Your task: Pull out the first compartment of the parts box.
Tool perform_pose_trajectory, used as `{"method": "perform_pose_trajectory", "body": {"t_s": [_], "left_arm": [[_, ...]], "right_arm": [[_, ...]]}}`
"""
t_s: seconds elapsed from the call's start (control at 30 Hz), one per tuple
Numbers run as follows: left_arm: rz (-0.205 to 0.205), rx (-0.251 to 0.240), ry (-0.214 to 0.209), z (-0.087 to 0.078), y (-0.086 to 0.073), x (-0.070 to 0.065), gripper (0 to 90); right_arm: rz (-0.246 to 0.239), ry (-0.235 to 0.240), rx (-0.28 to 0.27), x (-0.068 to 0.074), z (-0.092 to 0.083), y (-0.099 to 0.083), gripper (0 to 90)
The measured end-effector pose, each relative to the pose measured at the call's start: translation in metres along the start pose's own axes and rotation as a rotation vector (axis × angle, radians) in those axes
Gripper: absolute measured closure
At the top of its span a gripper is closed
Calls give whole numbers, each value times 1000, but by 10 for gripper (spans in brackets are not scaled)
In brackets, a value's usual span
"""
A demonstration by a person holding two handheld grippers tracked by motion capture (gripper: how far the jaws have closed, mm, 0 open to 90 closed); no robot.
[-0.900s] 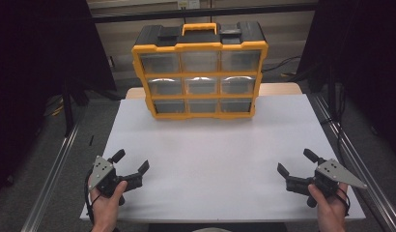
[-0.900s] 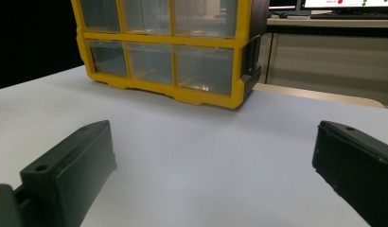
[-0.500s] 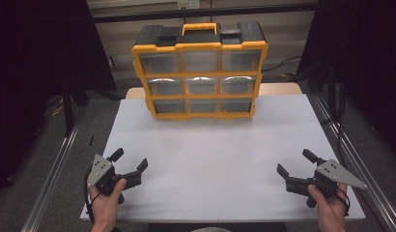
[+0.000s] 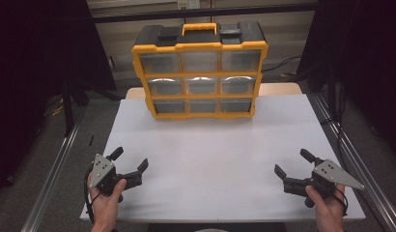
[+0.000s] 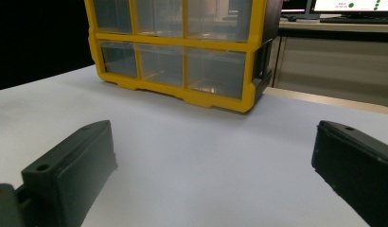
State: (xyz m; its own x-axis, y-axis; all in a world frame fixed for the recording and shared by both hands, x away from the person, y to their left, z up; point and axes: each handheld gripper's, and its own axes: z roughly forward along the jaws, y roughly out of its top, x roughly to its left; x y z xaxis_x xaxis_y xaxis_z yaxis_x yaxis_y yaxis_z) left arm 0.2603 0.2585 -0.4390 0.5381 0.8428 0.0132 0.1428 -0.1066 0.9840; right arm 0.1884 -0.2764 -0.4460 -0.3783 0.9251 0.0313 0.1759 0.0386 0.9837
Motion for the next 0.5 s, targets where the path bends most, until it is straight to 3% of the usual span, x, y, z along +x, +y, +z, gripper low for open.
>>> {"method": "perform_pose_trajectory", "body": {"t_s": [0.07,0.17,0.27,0.43,0.5], "left_arm": [[54,13,9,8,4,1,22],[62,8,11,17,7,0,25],[127,15,13,31,17,-2,30],[101,-1,-10,45,31,-2,29],[129,6,-12,50,35,-2,21]], "right_arm": [[-4,11,2,-1,1,-1,0],[2,12,5,-2,2,-2,0],[1,9,6,-3,1,-2,0],[5,-2,4,-3,-2,-2,0],[3,-3,7,-3,-2,-2,0]]}}
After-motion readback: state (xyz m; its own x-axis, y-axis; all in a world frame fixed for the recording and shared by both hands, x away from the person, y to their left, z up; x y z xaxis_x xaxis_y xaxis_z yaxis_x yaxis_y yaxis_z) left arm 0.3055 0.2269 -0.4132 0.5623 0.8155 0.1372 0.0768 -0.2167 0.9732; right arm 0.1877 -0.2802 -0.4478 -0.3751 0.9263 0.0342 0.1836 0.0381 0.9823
